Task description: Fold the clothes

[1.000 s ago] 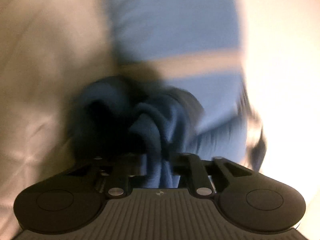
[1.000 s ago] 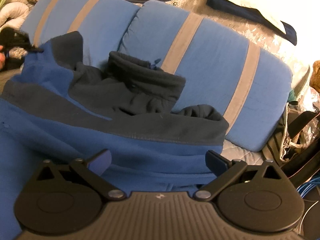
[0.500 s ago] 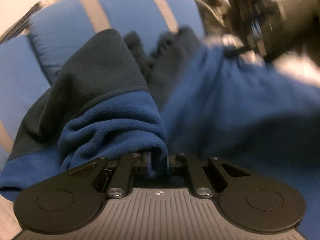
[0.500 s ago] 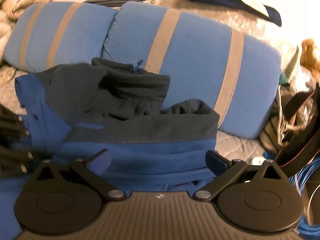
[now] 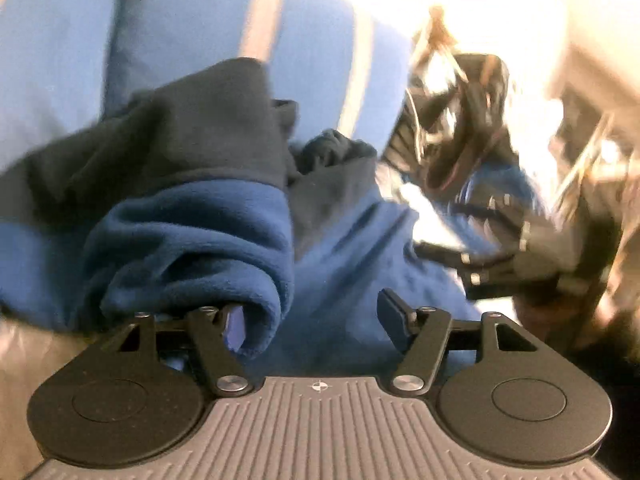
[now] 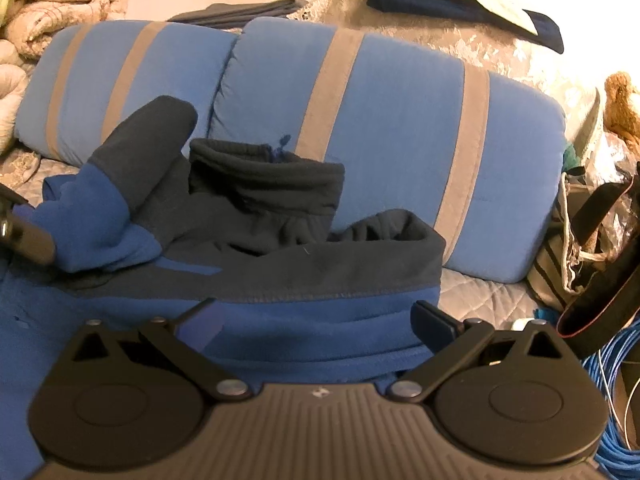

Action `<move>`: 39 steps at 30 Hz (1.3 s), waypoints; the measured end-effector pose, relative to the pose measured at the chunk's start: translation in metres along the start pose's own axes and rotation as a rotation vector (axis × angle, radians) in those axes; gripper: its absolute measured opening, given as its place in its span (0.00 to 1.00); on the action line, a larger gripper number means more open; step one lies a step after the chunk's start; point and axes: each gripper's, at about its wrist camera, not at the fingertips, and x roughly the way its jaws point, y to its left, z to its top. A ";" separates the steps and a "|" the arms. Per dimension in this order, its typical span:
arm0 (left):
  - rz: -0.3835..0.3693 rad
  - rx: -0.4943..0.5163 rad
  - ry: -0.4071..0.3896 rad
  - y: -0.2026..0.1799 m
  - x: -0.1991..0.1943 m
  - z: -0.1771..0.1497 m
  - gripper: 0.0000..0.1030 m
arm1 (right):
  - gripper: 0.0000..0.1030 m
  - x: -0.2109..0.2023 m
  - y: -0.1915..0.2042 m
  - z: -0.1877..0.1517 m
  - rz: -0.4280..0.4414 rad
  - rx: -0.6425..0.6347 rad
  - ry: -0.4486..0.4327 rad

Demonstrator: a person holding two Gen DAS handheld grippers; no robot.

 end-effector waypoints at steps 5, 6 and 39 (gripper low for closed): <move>0.014 -0.181 -0.007 0.016 -0.014 0.002 0.62 | 1.00 -0.002 0.000 0.002 0.011 0.002 -0.001; 0.001 -0.180 0.001 0.013 -0.013 0.002 0.62 | 1.00 -0.002 0.000 0.002 0.011 0.002 -0.002; 0.314 -1.033 -0.581 0.240 -0.050 -0.018 0.51 | 1.00 0.000 -0.008 -0.003 0.044 0.070 0.044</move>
